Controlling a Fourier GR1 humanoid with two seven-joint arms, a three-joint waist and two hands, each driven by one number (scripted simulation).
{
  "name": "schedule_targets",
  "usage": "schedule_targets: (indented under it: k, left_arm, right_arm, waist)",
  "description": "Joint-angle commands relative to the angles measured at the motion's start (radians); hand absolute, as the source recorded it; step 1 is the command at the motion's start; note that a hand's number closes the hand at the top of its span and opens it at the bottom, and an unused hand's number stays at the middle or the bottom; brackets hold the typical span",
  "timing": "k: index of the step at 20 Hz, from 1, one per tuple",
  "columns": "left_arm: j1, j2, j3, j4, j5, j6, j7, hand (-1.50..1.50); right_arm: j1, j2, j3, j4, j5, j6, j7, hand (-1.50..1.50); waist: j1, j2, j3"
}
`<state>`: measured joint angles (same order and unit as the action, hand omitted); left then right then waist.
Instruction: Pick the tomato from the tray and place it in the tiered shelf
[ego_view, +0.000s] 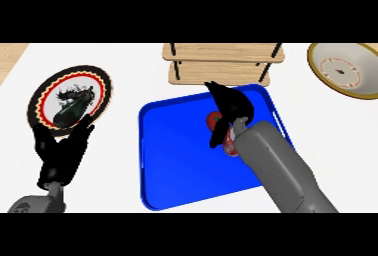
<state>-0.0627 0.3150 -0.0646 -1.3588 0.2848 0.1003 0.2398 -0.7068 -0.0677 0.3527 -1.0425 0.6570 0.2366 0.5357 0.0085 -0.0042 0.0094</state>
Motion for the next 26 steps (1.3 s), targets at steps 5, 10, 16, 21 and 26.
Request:
schedule_targets:
  k: [5, 10, 16, 21, 26]
  left_arm:
    - [-0.052, -0.056, 0.006, 0.106, -0.049, 0.013, 0.006, 0.00]
    - [-0.007, -0.015, 0.024, 0.001, -0.016, -0.025, 0.053, 0.00]
    - [-0.014, -0.061, 0.004, 0.021, -0.072, 0.009, 0.049, 0.00]
    - [0.015, -0.021, 0.056, -0.025, -0.031, -0.035, 0.097, 0.00]
    - [0.022, -0.025, 0.034, -0.014, -0.041, -0.070, 0.054, 0.00]
  right_arm:
    - [-0.005, 0.066, -0.001, 0.125, 0.065, -0.104, -0.095, -1.50]
    - [0.010, 0.059, 0.083, 0.208, 0.090, 0.051, -0.211, 1.50]
    - [-0.004, 0.066, 0.100, 0.175, 0.019, 0.004, -0.232, 1.50]
    - [0.046, 0.066, 0.114, 0.066, -0.006, -0.050, -0.207, 1.50]
    - [0.022, 0.067, 0.280, -0.022, -0.224, -0.252, 0.157, 1.50]
  waist:
    - [-0.004, 0.008, -0.010]
    - [0.011, 0.009, -0.009]
    - [0.005, 0.007, -0.009]
    - [0.003, 0.004, -0.009]
    - [0.033, 0.004, -0.009]
